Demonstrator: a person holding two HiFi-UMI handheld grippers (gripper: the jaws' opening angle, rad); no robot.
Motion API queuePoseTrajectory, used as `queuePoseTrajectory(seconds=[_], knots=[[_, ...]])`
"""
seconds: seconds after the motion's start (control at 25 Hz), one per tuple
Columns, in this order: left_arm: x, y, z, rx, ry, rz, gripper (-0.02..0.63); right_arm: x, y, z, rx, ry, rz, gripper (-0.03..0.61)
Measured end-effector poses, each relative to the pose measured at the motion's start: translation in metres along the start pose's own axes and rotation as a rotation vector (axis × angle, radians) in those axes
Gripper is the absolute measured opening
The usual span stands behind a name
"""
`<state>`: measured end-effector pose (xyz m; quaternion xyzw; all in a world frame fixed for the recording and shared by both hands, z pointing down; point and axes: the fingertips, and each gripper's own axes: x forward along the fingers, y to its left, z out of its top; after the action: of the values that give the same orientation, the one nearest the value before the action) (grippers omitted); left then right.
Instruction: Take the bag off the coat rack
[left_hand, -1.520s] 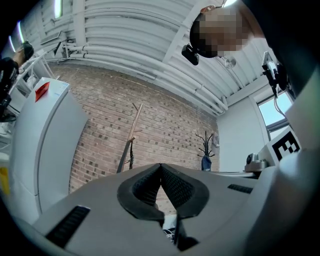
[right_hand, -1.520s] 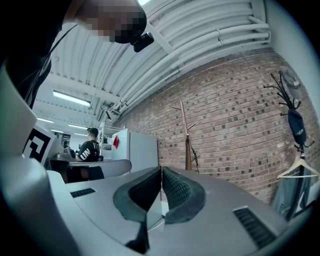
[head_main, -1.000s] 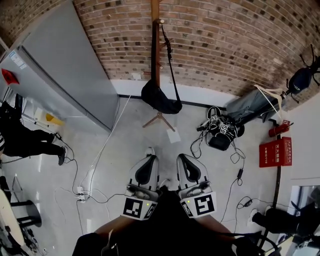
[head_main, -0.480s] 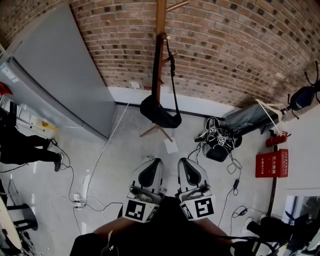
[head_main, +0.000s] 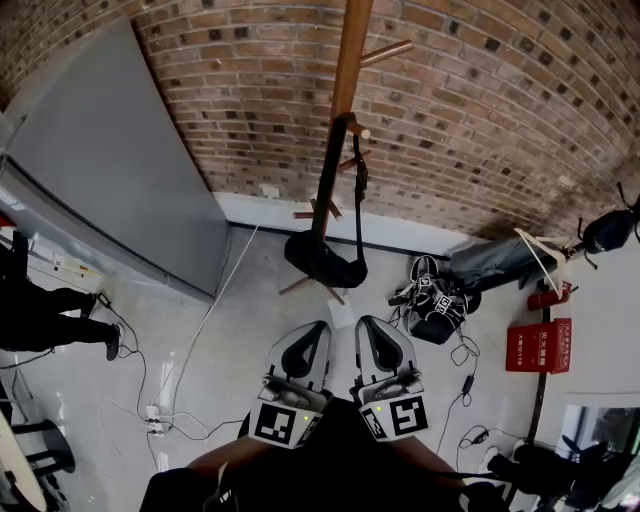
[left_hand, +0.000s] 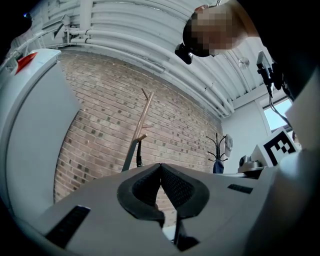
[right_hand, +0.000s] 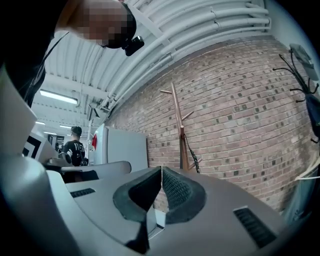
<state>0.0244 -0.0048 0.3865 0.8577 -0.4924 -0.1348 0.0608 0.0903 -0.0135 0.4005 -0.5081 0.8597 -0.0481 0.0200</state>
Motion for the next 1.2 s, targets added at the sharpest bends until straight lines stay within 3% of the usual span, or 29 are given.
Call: queuePoseTrajectory(seconds=[0.36, 0.56, 0.92, 1.2], knots=[[0.047, 0.051, 0.001, -0.008, 0.089, -0.108, 0.018, 0.079, -0.008, 0.011, -0.012, -0.014, -0.059, 0.020], [0.070, 0.071, 0.007, -0.005, 0.076, -0.141, 0.017, 0.112, -0.014, 0.013, -0.016, -0.010, -0.073, 0.020], [0.088, 0.097, 0.005, -0.034, 0.064, -0.146, 0.018, 0.146, -0.024, 0.013, -0.021, -0.003, -0.095, 0.020], [0.106, 0.113, 0.010, -0.032, 0.044, -0.083, 0.017, 0.171, -0.044, 0.031, -0.047, -0.025, -0.091, 0.020]])
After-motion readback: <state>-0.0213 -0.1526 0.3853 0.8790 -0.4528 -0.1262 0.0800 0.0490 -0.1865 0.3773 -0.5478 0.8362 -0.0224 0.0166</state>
